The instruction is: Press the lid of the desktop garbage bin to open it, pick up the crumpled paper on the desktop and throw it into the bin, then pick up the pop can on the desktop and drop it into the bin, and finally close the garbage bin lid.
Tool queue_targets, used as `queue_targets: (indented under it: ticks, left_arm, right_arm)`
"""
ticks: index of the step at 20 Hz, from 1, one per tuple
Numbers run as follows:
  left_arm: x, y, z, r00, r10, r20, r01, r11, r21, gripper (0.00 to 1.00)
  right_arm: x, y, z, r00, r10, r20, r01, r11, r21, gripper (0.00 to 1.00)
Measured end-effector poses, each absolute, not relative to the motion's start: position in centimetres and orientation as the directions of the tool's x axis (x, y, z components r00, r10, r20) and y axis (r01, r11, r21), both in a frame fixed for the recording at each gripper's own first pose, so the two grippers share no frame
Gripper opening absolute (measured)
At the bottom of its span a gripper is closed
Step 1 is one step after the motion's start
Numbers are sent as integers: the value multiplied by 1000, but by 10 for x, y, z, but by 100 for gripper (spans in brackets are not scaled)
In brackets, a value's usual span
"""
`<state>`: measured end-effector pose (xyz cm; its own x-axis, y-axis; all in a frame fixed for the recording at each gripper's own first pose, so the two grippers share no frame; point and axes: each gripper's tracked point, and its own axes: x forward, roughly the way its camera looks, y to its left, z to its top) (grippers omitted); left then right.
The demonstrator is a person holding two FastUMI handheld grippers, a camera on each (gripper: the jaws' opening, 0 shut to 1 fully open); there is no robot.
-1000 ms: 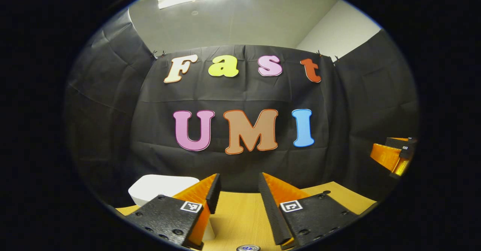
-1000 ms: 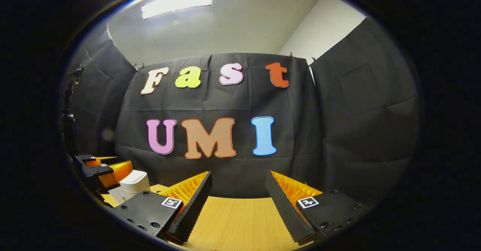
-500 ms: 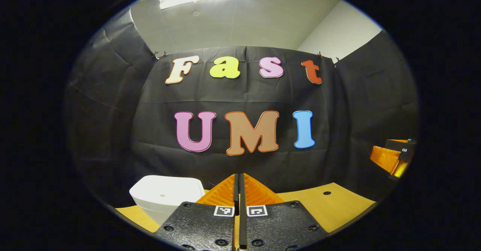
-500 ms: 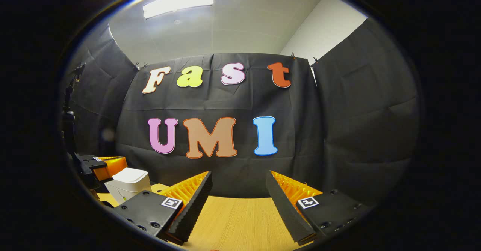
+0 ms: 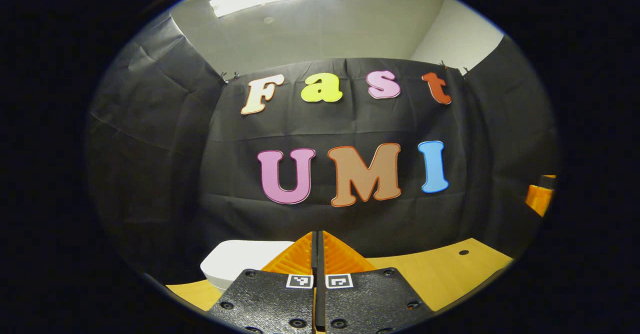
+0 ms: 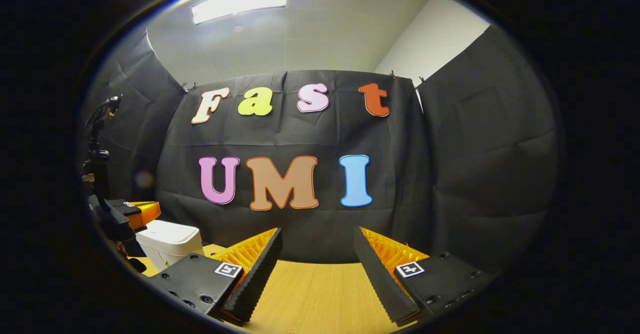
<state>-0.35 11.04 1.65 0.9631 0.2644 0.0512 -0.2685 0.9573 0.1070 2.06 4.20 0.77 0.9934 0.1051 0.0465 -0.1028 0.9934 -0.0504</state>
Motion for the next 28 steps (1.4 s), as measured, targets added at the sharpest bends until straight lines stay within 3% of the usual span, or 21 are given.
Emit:
queue_targets:
  ticks: [6, 17, 19, 25, 28]
  left_arm:
    - [7, 165, -6, 939, 345, 1, -343, 934, 95, 0]
    - [0, 211, -89, 894, 395, -213, -383, 919, 97, 0]
    - [6, 211, -75, 913, 384, -140, -367, 921, 133, 0]
    - [2, 210, -86, 916, 383, -121, -377, 924, 65, 0]
    - [7, 208, -74, 926, 372, -59, -355, 916, 188, 0]
  right_arm:
    - [24, 53, 2, 995, 98, 26, -96, 993, -64, 96]
    - [31, 93, -12, 991, 132, -18, -133, 986, -100, 96]
    - [32, 98, -14, 990, 138, -23, -140, 984, -109, 97]
    - [33, 119, -33, 981, 175, -81, -184, 976, -120, 96]
    - [32, 122, -27, 980, 186, -66, -193, 974, -119, 92]
